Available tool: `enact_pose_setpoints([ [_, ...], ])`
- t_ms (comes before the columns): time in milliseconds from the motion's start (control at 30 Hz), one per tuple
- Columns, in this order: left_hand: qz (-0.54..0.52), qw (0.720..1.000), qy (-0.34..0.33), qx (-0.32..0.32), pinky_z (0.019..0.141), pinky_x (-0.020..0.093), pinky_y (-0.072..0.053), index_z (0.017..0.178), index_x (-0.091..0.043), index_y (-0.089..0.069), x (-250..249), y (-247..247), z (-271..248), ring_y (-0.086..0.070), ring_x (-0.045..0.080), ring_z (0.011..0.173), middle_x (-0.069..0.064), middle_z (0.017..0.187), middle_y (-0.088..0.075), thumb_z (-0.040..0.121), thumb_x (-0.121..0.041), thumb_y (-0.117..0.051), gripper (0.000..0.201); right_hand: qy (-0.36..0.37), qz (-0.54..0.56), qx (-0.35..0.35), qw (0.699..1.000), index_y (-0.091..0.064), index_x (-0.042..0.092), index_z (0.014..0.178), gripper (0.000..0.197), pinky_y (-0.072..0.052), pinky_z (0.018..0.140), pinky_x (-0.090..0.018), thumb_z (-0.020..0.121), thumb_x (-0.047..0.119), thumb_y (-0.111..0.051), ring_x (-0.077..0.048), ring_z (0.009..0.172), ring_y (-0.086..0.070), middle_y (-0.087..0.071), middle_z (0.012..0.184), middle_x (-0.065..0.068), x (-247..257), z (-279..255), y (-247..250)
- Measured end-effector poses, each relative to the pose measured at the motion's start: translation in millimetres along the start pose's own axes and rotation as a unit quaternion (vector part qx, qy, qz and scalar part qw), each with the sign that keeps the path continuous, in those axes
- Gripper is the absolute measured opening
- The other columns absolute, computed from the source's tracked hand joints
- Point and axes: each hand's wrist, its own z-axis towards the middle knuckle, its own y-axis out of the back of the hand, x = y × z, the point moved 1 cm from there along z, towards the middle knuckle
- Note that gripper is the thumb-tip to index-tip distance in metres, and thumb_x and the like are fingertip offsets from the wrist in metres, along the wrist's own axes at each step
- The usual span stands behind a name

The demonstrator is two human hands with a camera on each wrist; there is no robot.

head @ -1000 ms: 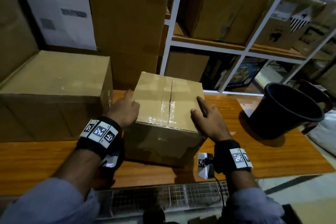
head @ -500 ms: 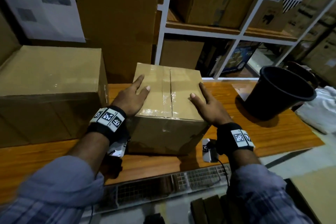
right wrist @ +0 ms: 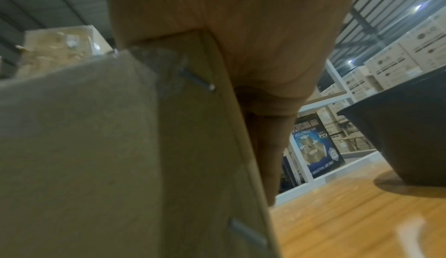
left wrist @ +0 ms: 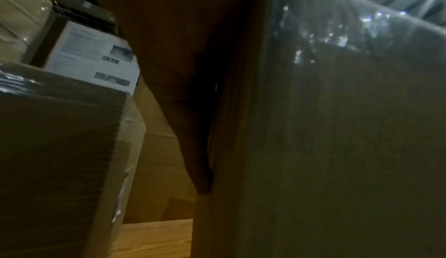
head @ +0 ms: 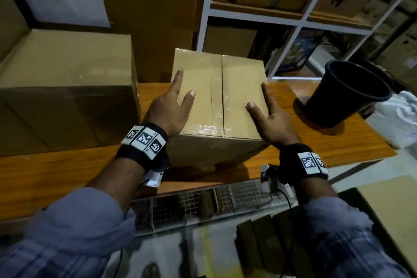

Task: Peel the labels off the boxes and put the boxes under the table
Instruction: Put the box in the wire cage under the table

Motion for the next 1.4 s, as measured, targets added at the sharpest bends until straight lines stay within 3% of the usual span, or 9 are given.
enact_pose_setpoints([
  [67,-0.013,1.0,-0.012,-0.011,0.061,0.016,-0.031,0.163,-0.047,-0.004,-1.2,0.1,-17.6,-0.042,0.002,0.069,0.021,0.139,-0.06,0.108,-0.056,-0.036,0.065,0.014,-0.001,-0.007,1.0,-0.01,0.05,0.163,0.078,-0.045,0.097,-0.032,0.099,0.066,-0.053,-0.026,0.132,-0.056,-0.048,0.159,-0.001,-1.3,-17.2,3.2],
  [233,-0.031,0.998,-0.032,-0.051,0.091,0.028,-0.038,0.163,-0.047,-0.006,-1.3,-1.0,-70.8,-0.059,0.033,0.122,0.011,0.15,-0.054,0.108,-0.052,-0.04,0.065,0.027,-0.024,0.014,0.999,0.005,0.053,0.162,0.075,-0.046,0.097,-0.035,0.105,0.061,-0.043,-0.039,0.12,-0.064,-0.059,0.147,-0.016,-0.9,-70.0,9.4],
  [433,-0.03,0.996,-0.035,-0.08,0.083,0.034,-0.047,0.161,-0.053,0.003,-3.2,-12.3,-166.5,-0.061,0.025,0.096,0.016,0.131,-0.06,0.109,-0.049,-0.041,0.068,0.061,-0.001,0.023,0.998,0.006,0.049,0.163,0.077,-0.043,0.111,-0.042,0.107,0.051,-0.047,-0.038,0.13,-0.059,-0.051,0.156,-0.014,-18.2,-148.8,21.8],
  [600,-0.014,0.993,-0.029,-0.114,0.078,0.042,-0.058,0.158,-0.058,0.002,0.6,-12.1,-225.6,-0.063,0.026,0.081,0.015,0.115,-0.068,0.107,-0.055,-0.039,0.066,0.068,-0.01,0.01,0.998,0.002,0.046,0.165,0.074,-0.041,0.094,-0.028,0.108,0.052,-0.045,-0.032,0.119,-0.064,-0.061,0.144,-0.014,-20.2,-207.4,37.6],
  [833,-0.006,0.999,0.001,-0.047,0.067,0.039,-0.056,0.157,-0.06,0.006,6.0,-21.4,-290.9,-0.065,0.033,0.076,0.023,0.101,-0.067,0.105,-0.061,-0.034,0.065,0.063,-0.095,-0.003,0.993,0.0,0.05,0.163,0.075,-0.056,0.094,-0.046,0.103,0.065,-0.042,-0.033,0.102,-0.068,-0.071,0.117,-0.017,-36.7,-273.1,55.2],
  [900,-0.01,0.999,-0.001,-0.041,0.074,0.037,-0.055,0.158,-0.057,0.004,4.1,-28.0,-305.5,-0.067,0.041,0.093,0.027,0.127,-0.064,0.106,-0.061,-0.035,0.066,0.061,-0.129,-0.015,0.99,0.001,0.051,0.163,0.076,-0.058,0.089,-0.048,0.101,0.071,-0.037,-0.032,0.092,-0.068,-0.072,0.101,-0.015,-43.0,-289.5,60.3],
  [1000,-0.02,0.999,-0.021,-0.021,0.109,0.043,-0.042,0.162,-0.049,0.003,1.1,-36.5,-331.8,-0.051,0.041,0.134,0.012,0.164,-0.038,0.107,-0.057,-0.037,0.069,0.037,-0.159,-0.034,0.986,0.0,0.049,0.163,0.075,-0.058,0.087,-0.046,0.101,0.072,-0.034,-0.03,0.086,-0.069,-0.071,0.087,-0.012,-51.8,-325.2,69.7],
  [1200,-0.018,0.998,-0.02,0.051,0.109,0.043,-0.044,0.16,-0.05,0.011,8.7,-58.6,-380.4,-0.056,0.042,0.129,0.017,0.155,-0.049,0.106,-0.058,-0.036,0.073,-0.023,-0.153,-0.039,0.987,0.003,0.064,0.156,0.072,-0.057,0.093,-0.054,0.095,0.079,-0.032,-0.04,0.103,-0.069,-0.073,0.112,-0.019,-81.6,-396.7,71.9],
  [1400,0.0,0.992,-0.03,0.12,0.095,0.032,-0.046,0.162,-0.043,0.013,23.6,-106.8,-406.8,-0.064,0.038,0.119,0.017,0.142,-0.062,0.105,-0.059,-0.038,0.078,-0.085,-0.146,-0.023,0.985,-0.007,0.054,0.162,0.072,-0.056,0.093,-0.048,0.101,0.071,-0.041,-0.04,0.106,-0.068,-0.072,0.116,-0.019,-129.3,-429.9,74.5],
])
